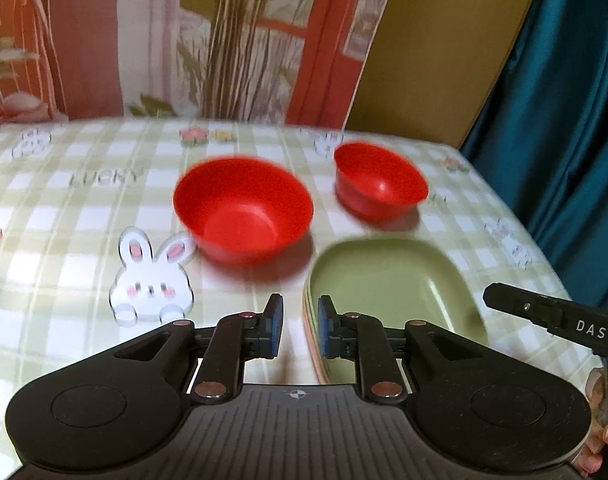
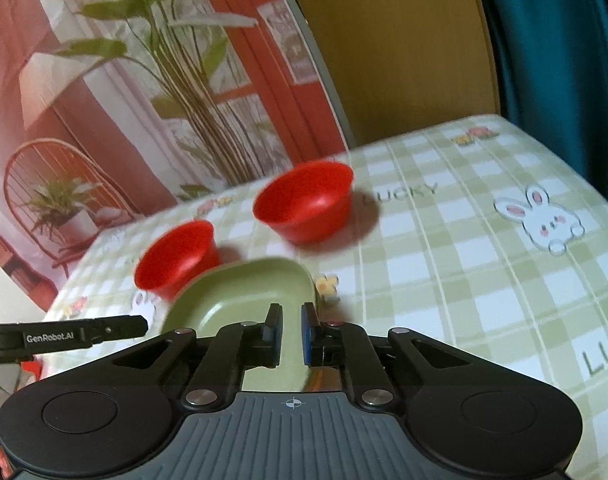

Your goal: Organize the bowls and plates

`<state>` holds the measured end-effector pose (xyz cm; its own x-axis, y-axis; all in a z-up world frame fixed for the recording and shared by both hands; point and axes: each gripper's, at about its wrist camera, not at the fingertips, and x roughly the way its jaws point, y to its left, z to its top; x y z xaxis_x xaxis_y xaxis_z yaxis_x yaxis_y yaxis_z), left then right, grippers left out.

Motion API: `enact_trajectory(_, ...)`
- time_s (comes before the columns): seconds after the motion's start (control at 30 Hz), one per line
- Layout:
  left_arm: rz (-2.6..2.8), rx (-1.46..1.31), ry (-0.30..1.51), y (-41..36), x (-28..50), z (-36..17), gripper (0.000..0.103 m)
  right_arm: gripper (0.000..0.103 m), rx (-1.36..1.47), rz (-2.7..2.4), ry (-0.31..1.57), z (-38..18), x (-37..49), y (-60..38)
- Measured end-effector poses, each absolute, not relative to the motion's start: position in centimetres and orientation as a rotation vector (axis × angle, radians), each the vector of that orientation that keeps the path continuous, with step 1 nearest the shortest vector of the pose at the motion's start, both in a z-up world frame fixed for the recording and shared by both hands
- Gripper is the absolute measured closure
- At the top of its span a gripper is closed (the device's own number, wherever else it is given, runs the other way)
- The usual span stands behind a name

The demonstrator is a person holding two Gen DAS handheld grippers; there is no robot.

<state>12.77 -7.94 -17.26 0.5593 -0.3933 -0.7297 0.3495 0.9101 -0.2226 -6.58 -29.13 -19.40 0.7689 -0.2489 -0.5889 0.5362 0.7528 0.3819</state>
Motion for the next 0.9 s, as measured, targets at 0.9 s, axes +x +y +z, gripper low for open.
enact_trajectory(0.9,-0.54,-0.02,0.847,-15.5,23.9,-18.0,0.071,0.087,0.585,-0.509,0.511,-21.5,1.0,-39.9)
